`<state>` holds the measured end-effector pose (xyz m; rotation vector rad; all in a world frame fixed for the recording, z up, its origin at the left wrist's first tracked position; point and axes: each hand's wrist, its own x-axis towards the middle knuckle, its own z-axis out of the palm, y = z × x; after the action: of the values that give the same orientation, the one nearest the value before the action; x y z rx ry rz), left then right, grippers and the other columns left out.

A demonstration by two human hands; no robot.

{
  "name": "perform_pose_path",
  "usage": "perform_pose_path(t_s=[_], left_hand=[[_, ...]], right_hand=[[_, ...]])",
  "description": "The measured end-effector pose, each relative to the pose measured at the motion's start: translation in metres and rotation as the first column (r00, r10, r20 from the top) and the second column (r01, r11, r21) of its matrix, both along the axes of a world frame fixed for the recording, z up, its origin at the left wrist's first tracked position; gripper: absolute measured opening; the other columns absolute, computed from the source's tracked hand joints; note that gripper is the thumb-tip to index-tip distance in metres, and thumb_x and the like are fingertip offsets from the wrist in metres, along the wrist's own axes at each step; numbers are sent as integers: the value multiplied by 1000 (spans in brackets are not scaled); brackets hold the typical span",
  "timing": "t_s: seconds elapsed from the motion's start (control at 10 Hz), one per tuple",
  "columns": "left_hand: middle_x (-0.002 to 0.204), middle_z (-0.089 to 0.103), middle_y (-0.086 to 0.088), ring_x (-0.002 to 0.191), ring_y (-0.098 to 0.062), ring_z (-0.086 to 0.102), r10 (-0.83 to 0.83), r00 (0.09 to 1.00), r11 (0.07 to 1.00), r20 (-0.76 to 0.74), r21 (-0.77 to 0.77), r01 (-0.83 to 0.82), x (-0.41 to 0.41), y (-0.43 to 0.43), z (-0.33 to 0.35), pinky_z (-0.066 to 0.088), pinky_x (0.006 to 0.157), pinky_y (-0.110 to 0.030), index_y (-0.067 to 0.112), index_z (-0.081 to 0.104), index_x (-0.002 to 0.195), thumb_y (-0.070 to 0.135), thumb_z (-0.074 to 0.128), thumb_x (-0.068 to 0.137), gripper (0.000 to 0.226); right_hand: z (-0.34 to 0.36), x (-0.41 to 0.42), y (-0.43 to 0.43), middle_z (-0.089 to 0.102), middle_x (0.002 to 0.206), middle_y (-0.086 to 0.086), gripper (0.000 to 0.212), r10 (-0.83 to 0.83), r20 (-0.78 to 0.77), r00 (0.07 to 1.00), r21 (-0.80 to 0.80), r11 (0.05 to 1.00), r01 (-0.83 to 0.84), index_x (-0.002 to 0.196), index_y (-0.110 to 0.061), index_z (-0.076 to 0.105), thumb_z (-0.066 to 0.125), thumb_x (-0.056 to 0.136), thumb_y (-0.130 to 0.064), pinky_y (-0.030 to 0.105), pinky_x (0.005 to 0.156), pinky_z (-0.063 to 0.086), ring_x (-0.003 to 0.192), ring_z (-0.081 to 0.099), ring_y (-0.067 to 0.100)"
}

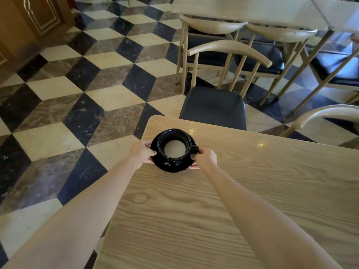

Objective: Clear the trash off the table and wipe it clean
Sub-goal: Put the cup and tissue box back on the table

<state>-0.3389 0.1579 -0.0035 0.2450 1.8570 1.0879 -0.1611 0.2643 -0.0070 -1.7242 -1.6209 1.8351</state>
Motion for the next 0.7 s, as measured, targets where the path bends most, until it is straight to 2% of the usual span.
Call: perform_pose_path(t_s=[0.1,0.2,0.3,0.4,0.5,0.6,0.7], left_hand=[[96,59,-10,91,-29,59,0,1000,1000,-8,-8,0,-1,-2,-6,54,53,-33,7,61,117,-18,54,80,45],[93,59,-9,96,-33,59,-18,998,1000,-67,-1,18,0,-4,-8,56,60,-37,6,62,116,-17,55,81,43],[93,58,-10,99,-35,59,-51,988,999,-148,-5,51,3,-4,-10,57,73,-45,6,61,116,-15,55,82,40],[103,58,-12,102,-36,61,-113,957,993,-269,-50,103,7,-7,-8,59,73,-43,9,52,129,-9,56,84,48],[125,55,-15,105,-33,61,-190,896,980,-401,-128,150,13,-10,-6,59,69,-35,13,42,137,-7,56,84,58],[133,52,-15,113,-34,57,-179,922,979,-343,-154,132,16,-13,-4,58,75,-39,15,40,137,-11,52,85,60],[132,53,-15,112,-34,57,-309,859,942,-408,-255,218,21,-19,3,57,82,-45,17,38,139,-7,48,88,57]], right_hand=[[-5,-2,0,68,92,17,23,-15,4,1000,-19,1000,15,91,-5,67,51,83,9,32,54,59,73,69,31],[-9,-2,2,68,91,17,25,-40,-19,999,-56,998,39,94,-6,67,52,84,10,36,60,60,73,69,30],[-11,-1,5,68,93,17,27,-17,-33,999,-58,998,15,101,-6,67,51,85,9,35,58,60,71,69,27],[-9,0,5,67,95,16,34,24,-17,1000,-46,999,-25,113,-7,63,48,86,9,37,69,60,74,69,27],[1,2,5,67,107,17,45,115,26,993,-42,993,-114,125,-9,55,43,87,11,39,81,58,91,69,32],[14,6,6,58,127,23,56,64,-52,997,-210,975,-73,137,-13,41,30,89,14,40,97,50,115,59,39],[22,17,7,55,131,25,44,148,-62,987,-161,975,-156,134,-5,45,37,91,6,41,99,48,120,55,37]])
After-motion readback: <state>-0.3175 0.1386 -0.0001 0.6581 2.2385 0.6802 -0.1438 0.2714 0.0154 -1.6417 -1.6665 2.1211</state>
